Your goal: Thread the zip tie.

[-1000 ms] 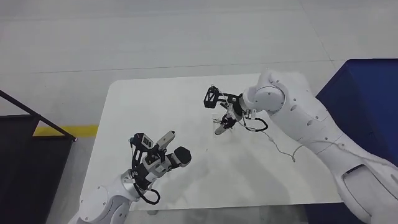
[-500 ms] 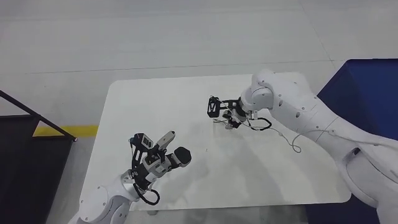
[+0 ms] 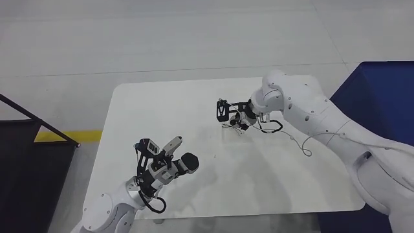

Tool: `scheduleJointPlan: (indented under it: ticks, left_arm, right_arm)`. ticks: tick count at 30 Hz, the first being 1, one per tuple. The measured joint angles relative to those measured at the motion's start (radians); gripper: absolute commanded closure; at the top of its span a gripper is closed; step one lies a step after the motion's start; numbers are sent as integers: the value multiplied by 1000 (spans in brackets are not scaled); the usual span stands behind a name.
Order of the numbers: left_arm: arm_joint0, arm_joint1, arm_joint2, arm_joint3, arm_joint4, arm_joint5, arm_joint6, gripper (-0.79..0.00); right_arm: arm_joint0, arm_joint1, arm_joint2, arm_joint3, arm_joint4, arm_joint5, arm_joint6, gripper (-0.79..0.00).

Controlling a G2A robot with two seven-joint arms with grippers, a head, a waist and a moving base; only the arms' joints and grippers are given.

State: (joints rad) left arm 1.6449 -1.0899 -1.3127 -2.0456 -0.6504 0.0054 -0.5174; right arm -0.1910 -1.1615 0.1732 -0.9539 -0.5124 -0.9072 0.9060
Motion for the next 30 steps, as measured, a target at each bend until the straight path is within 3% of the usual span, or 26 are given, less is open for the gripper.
scheduleJointPlan:
  ticks: [3,5,10,15,20,22,30]
  left_arm:
    - [0,0,0,0,0,0,0,-785]
    - [0,0,0,0,0,0,0,-785]
    - [0,0,0,0,0,0,0,-785]
    - [0,0,0,0,0,0,0,-785]
    - [0,0,0,0,0,0,0,-785]
    - [0,0,0,0,0,0,0,-785]
    - [0,0,0,0,0,0,0,-785]
  right_arm:
    - [0,0,-2,-23,-30,24,-4,0]
    - [-1,0,-3,-74,-134,57,-23,0]
    - [-13,6,-3,-101,-356,-6,-128,0]
    - [-15,-6,-3,-78,-463,-98,-218,0]
    - [-29,-24,-3,-41,-543,-105,-285,0]
    - [-34,-31,-3,-26,-567,-105,-300,-74]
    - [-51,-69,-3,52,-655,-105,-383,-117]
